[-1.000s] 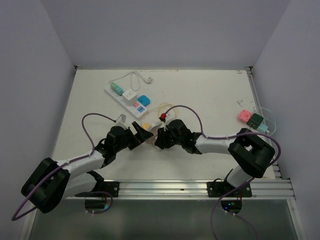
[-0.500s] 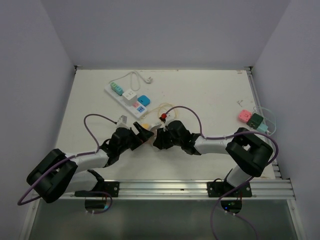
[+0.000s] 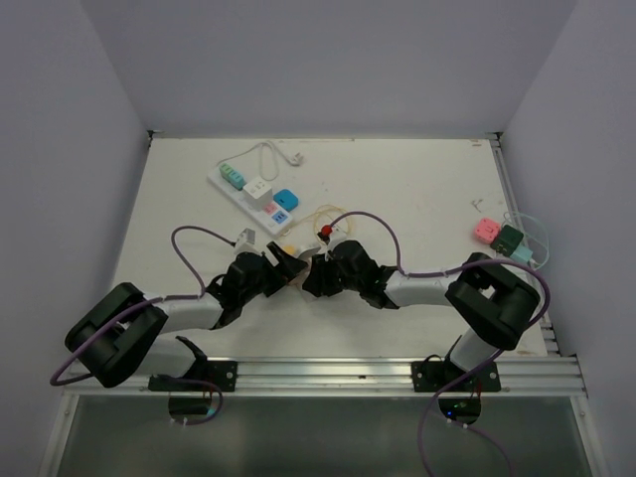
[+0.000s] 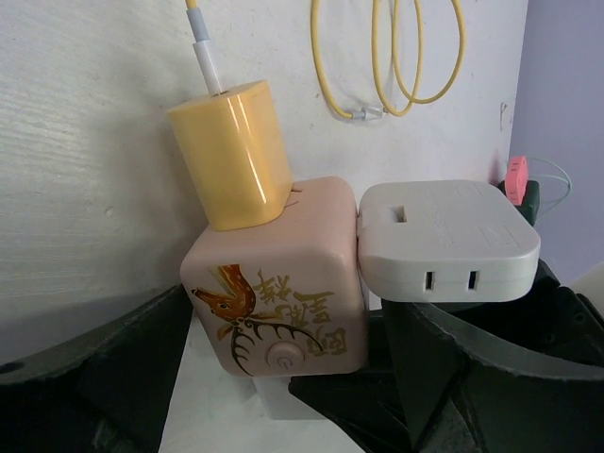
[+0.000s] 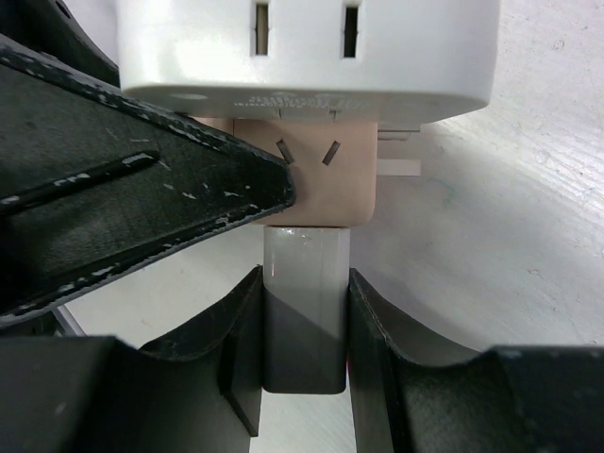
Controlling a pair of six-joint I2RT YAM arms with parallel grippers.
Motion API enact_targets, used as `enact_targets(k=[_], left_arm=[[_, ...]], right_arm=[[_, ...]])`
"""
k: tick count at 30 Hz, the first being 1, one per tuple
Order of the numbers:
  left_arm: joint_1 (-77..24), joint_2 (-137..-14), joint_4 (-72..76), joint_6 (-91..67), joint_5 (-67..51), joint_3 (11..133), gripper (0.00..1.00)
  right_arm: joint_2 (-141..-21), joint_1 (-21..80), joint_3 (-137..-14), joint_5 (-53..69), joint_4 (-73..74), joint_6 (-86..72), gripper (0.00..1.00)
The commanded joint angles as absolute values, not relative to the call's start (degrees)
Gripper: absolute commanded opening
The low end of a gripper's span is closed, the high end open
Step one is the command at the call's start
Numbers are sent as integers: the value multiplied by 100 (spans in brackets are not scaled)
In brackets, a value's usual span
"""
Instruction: Pull the plug off the socket
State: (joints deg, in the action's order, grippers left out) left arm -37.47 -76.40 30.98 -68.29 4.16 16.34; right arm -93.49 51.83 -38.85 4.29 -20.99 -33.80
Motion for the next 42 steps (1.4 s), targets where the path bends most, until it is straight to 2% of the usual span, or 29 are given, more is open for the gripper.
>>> enact_targets(k=[1,3,8,9,11,12,17,18,20,33,42], left_arm=[[-3779,-7708,3603,-6917,712,1740,84],[-3779,-7691,3639,-6917,773,1723,81],[-3779,-7664,3639,-6917,984,1723,63],[-3771,-7664,3656,-6917,1010,1723,56],[-3779,-7664,3726,-6952,1063,1723,47],[-3771,-7673,3770,-6961,1090,1714,37],[-3771,-7664,3972,-7171,1274,1653,14],[-3779,-7673,4112,-7215,1292,1600,7],[-3771,-7699,4219,-7216,1327,1565,1],[-3771,-7594,4491,-7145,1889,1389,0],[-3779,-7532,4457,-7260,2890,1748,0]], right_arm=[[-9299,5265,-3920,624,-2971,-3454,0],[-9299,5265,-3911,659,-2979,-3463,0],[-9308,5300,-3885,703,-2988,-3480,0],[-9308,5300,-3885,703,-2980,-3480,0],[-9299,5335,-3876,712,-2945,-3489,0],[-9281,5344,-3867,721,-2936,-3498,0],[-9272,5396,-3815,703,-2918,-3559,0],[-9264,5414,-3788,703,-2918,-3568,0],[-9229,5423,-3727,677,-2935,-3647,0],[-8631,5581,-3199,616,-2699,-3920,0],[-8517,5809,-3208,396,-2365,-3911,0]])
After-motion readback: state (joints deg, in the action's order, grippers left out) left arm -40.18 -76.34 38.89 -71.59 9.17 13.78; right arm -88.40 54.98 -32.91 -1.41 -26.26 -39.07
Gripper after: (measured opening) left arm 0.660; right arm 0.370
